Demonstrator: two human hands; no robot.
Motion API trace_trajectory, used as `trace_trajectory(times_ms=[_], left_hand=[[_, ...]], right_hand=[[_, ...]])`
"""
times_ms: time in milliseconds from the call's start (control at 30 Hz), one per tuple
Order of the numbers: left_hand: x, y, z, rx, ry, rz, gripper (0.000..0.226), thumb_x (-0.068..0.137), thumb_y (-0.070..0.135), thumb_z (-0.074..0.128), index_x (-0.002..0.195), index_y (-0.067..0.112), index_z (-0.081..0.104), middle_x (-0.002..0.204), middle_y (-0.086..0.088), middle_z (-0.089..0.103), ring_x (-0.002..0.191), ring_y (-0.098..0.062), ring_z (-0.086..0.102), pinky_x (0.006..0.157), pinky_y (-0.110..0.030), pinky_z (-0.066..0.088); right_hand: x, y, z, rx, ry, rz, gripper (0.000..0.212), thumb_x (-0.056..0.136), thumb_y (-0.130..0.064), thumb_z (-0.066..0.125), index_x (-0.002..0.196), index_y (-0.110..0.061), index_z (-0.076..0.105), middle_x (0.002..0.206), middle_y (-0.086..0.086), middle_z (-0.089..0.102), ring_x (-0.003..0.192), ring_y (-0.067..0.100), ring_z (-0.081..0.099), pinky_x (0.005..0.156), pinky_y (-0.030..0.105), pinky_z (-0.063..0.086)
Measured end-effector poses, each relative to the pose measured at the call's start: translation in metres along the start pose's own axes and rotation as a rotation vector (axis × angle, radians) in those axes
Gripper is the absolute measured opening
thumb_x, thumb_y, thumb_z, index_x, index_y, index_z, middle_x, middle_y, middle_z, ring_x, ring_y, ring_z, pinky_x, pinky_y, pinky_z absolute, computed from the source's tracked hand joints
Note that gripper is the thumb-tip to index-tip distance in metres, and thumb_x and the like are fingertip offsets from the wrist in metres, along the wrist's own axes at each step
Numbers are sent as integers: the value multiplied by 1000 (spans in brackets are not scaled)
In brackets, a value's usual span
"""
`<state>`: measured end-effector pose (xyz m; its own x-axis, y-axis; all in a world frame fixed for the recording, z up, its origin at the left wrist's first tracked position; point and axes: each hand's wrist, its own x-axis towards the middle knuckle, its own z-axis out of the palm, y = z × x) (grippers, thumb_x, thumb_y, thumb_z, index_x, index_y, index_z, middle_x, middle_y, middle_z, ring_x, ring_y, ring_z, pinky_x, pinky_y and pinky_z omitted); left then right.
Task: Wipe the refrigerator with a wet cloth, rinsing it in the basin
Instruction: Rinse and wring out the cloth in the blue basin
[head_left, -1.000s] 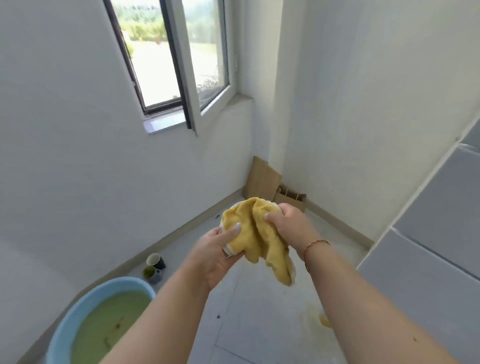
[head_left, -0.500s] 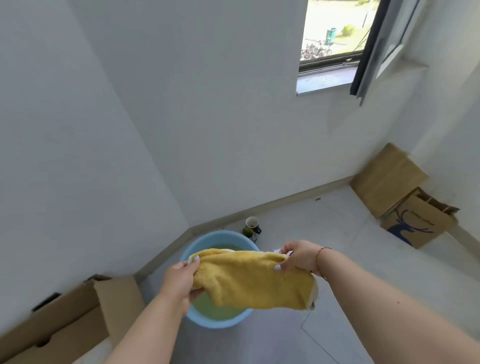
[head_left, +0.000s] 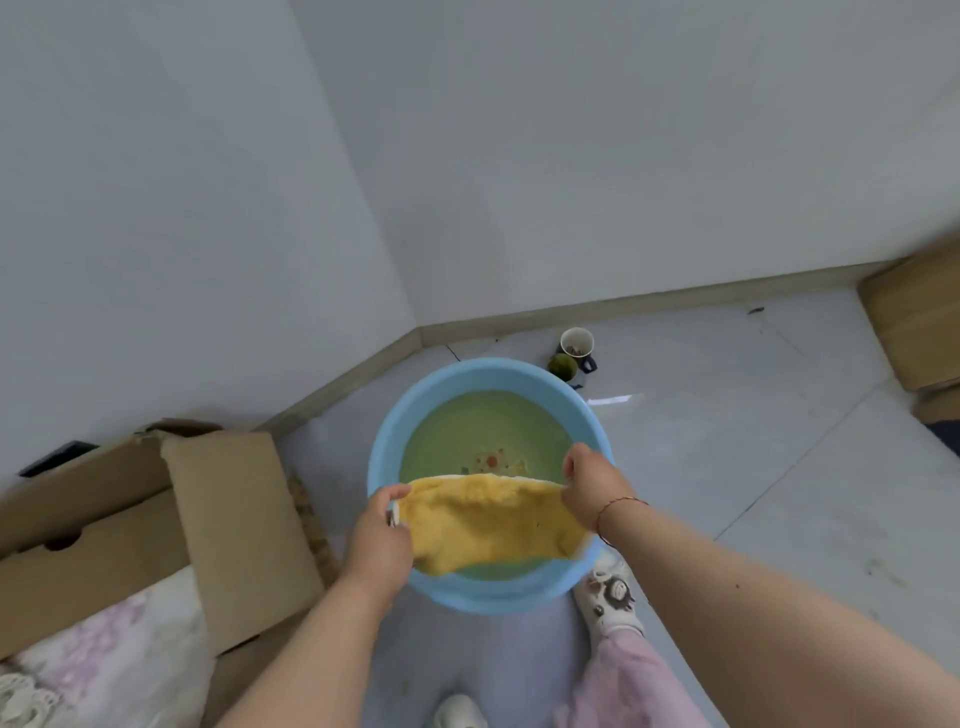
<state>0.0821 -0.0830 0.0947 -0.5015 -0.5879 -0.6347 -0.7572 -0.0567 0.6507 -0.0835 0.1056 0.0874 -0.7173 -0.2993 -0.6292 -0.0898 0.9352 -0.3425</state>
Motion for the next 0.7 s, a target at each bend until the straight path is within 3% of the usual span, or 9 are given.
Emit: trace_trajectory(times_ms=[133,267,367,467,533,567,633,700], left_hand=[[49,-31,35,407,-53,57,58,89,8,55,142,26,42,142,-11,37,131,-27,40,106,-29,32],[86,-59,73,627,-218,13,68,94,30,53,152,37,18,161,-9,-1,145,-34,8,117,-37,17],[116,-71,96,708,-301,-34,71,95,40,50,152,41,8,161,-9,-11,146,-39,-2,118,-40,8],[141,-83,109,752,-343,-121,75,95,49,46,152,39,-1,161,-10,-14,147,-38,-4,118,-41,4],[159,-91,114,731,-357,-190,76,95,54,42,152,36,-5,161,-8,-14,147,-35,0,119,-40,7],[166,-91,116,673,-357,-220,76,95,54,41,153,36,-4,161,-5,-12,148,-33,4,118,-38,11],[179,-93,121,404,-343,-287,74,95,51,46,153,35,4,162,1,-1,147,-25,15,112,-32,20],[185,-90,125,26,-310,-417,74,92,53,51,152,39,11,159,8,16,144,-23,24,110,-43,25]], right_hand=[[67,11,42,-129,-14,-42,33,88,-9,52,119,-14,44,120,7,46,101,25,48,76,31,42],[107,29,90,-307,-108,-123,55,90,-24,54,140,-25,32,138,5,39,125,26,37,95,38,43],[127,33,126,-486,-229,-223,71,89,-47,52,148,-39,13,154,4,14,142,29,12,112,57,20],[144,38,156,-688,-339,-311,84,87,-63,45,147,-45,-10,159,-1,-10,145,32,-9,109,68,4],[158,42,165,-721,-367,-266,85,89,-56,50,146,-47,-12,158,-2,-11,145,34,-7,108,65,13],[166,40,165,-694,-385,-197,85,90,-43,55,146,-48,-9,158,0,-10,144,35,-2,108,61,22],[179,33,166,-522,-421,-13,87,87,-9,57,147,-45,6,156,6,-4,141,36,15,104,51,38],[187,19,169,-177,-428,111,70,87,1,49,144,-33,28,151,12,24,129,34,40,98,43,45]])
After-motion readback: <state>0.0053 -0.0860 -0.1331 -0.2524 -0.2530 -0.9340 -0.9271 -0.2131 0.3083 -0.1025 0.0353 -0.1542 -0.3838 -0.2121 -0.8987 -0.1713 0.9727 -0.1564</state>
